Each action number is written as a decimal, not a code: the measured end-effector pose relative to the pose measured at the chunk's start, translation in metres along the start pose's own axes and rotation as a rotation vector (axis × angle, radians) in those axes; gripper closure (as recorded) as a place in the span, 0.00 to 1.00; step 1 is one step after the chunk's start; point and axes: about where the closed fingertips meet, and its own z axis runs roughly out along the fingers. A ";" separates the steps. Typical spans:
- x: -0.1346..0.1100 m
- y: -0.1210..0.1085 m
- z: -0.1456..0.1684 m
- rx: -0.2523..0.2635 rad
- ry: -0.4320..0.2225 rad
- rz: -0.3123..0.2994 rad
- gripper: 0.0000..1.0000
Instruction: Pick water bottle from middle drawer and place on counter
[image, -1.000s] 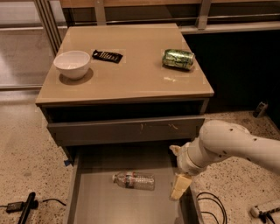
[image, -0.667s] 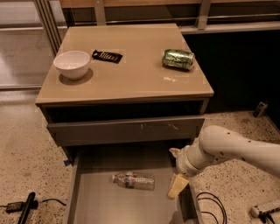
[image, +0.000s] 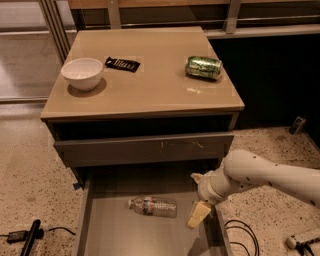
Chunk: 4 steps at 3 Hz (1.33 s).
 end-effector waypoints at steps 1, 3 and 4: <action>-0.003 -0.004 0.026 -0.031 -0.019 0.013 0.00; -0.014 -0.014 0.130 -0.120 -0.076 0.052 0.00; -0.016 -0.017 0.173 -0.109 -0.082 0.059 0.00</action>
Offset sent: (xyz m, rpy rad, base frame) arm 0.0365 0.0871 -0.1109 0.1550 0.1359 0.0210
